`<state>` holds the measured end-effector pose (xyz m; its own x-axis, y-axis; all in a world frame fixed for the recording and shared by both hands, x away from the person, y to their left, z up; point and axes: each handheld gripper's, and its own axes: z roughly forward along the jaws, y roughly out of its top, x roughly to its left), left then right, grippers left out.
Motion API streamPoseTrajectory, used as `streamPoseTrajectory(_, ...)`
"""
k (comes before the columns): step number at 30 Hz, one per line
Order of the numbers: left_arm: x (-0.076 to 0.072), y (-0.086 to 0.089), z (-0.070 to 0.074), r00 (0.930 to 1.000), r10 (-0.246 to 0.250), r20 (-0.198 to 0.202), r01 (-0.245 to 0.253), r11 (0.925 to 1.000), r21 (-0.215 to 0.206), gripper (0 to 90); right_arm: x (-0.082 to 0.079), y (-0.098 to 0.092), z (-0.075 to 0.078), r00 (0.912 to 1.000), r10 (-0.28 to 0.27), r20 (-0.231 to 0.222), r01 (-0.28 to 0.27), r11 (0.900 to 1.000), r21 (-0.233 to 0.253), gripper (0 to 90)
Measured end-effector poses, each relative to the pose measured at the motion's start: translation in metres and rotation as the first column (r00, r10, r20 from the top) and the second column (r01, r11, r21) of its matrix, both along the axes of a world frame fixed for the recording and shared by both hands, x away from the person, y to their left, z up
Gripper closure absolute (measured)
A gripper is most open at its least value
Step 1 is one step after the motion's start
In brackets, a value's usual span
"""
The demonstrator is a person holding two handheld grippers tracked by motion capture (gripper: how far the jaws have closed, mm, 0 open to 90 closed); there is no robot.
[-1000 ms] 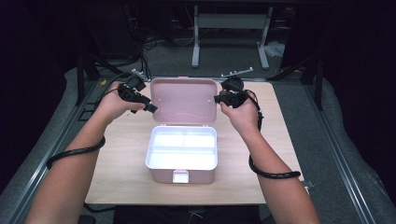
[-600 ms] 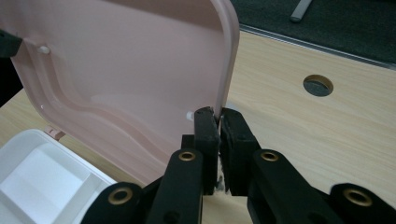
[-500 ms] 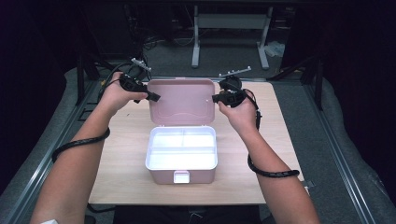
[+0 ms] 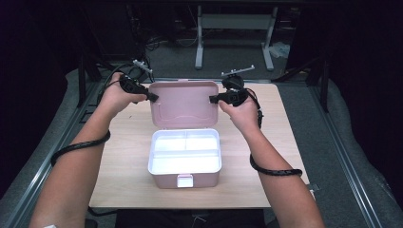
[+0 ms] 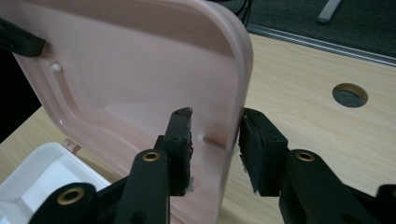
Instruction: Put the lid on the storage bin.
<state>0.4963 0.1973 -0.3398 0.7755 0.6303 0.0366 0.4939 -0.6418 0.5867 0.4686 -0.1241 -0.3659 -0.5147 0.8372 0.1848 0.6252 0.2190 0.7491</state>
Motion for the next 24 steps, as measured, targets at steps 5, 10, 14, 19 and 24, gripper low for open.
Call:
streamPoseTrajectory(5,-0.003,0.002,0.001,0.9998,0.001,0.022,-0.001,0.9998,-0.020,69.3,0.004,0.004,0.004,0.9999,0.008,0.007,-0.008,1.000,-0.020,63.0)
streamPoseTrajectory(10,-0.010,0.006,0.007,0.9995,-0.008,0.032,0.010,0.9969,-0.078,62.8,0.000,0.002,0.009,0.9991,0.041,0.013,-0.041,0.999,0.000,60.9)
streamPoseTrajectory(14,-0.018,0.003,0.011,0.9986,-0.025,0.047,0.028,0.9976,-0.063,59.1,-0.010,0.003,0.013,0.9979,0.048,0.043,-0.047,0.999,-0.026,59.9)
streamPoseTrajectory(19,-0.034,0.000,0.016,0.9955,-0.051,0.080,0.054,0.9978,-0.038,55.2,-0.024,0.002,0.014,0.9947,0.059,0.084,-0.055,0.997,-0.053,58.9)
streamPoseTrajectory(24,-0.044,0.002,0.019,0.9945,-0.067,0.080,0.071,0.9965,-0.045,55.6,-0.034,0.001,0.018,0.9923,0.074,0.099,-0.069,0.996,-0.055,58.8)
